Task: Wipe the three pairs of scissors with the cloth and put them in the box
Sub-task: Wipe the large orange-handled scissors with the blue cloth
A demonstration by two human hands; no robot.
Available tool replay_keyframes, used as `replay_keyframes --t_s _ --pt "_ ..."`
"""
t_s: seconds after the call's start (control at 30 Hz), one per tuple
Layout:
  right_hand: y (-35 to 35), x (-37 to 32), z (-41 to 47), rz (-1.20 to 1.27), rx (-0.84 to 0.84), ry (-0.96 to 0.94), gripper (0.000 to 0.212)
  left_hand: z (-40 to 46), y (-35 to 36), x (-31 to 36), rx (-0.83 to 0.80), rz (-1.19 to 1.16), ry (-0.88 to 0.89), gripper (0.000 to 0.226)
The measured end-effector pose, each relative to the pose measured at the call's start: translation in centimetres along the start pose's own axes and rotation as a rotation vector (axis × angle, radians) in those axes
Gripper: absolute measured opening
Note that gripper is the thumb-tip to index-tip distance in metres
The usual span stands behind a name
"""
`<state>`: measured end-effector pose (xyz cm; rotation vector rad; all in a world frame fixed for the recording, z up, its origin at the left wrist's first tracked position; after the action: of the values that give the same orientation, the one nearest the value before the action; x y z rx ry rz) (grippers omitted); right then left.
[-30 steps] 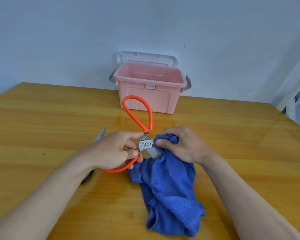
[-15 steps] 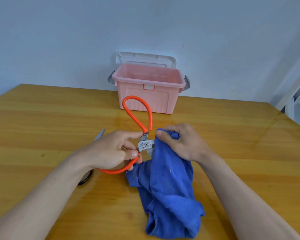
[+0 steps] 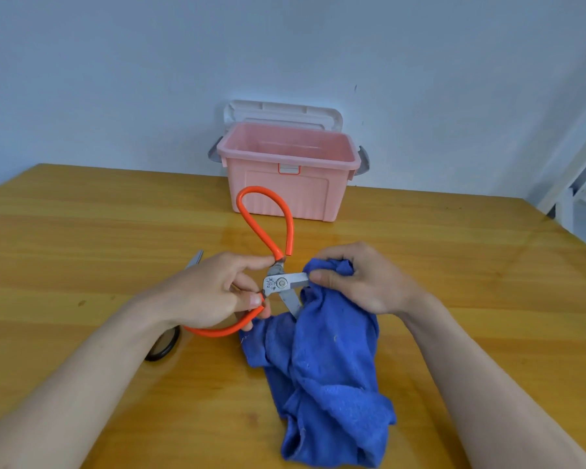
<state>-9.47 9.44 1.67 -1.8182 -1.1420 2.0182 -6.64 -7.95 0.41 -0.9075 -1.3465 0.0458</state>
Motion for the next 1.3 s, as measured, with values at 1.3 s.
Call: replay_keyframes --t_s 1.3 --pt "0.0 1.1 0.5 0.138 0.135 0.006 0.012 -0.2 -0.7 0.1 0.048 0.018 -0.024 0.061"
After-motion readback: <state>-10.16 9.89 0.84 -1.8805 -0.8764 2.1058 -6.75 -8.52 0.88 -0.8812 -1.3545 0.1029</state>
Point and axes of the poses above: each hand's wrist, its own z-axis towards the middle knuckle, its own y-axis out of the palm, x = y × z, the point moved 7 cm from there along z, towards the middle knuckle, and after that the axes turned 10 degrees about y, right-handed, at the moved point
